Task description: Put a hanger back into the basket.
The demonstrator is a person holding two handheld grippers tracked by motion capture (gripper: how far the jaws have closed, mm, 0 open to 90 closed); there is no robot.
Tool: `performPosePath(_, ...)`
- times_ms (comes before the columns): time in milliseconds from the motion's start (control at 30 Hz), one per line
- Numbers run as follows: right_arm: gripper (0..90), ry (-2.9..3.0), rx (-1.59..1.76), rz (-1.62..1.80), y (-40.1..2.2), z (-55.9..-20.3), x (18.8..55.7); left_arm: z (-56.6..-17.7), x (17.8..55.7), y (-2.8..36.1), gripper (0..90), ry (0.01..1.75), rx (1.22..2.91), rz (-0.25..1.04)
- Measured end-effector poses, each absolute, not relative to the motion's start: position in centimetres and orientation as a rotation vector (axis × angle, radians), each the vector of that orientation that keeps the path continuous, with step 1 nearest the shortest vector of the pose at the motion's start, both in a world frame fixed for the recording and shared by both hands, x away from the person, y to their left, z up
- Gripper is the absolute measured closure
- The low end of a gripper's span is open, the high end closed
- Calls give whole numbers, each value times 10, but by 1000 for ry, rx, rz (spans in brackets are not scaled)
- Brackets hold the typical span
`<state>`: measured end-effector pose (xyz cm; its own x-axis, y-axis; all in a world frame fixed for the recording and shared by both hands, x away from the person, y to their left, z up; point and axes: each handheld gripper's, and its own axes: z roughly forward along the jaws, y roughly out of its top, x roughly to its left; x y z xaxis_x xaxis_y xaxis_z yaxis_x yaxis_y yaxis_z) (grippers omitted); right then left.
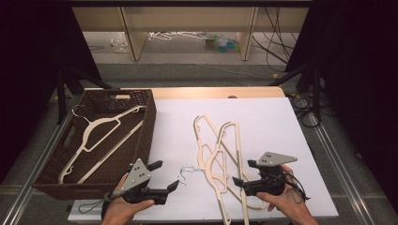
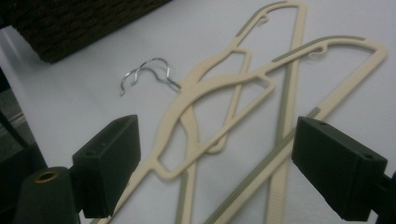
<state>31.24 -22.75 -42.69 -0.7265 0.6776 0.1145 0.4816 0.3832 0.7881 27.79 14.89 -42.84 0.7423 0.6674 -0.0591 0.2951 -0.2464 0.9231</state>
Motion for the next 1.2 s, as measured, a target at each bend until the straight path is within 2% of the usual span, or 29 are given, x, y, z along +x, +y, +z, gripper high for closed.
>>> performPosePath(300, 167, 2607, 968, 1084, -194, -441, 295, -428, 268, 150, 176, 713, 1839, 416)
performPosePath(400, 231, 2672, 888, 1024, -183, -447, 290, -429, 267, 151, 175, 709, 1847, 413)
performPosePath(1000, 280, 2855, 757, 676, -146, -472, 276, -436, 268, 150, 179, 717, 1879, 402)
performPosePath(1067, 319, 2856, 762, 670, -146, -472, 277, -437, 268, 149, 179, 724, 1886, 402)
performPosePath(1200, 454, 2869, 736, 642, -152, -469, 282, -439, 268, 149, 182, 710, 1908, 404)
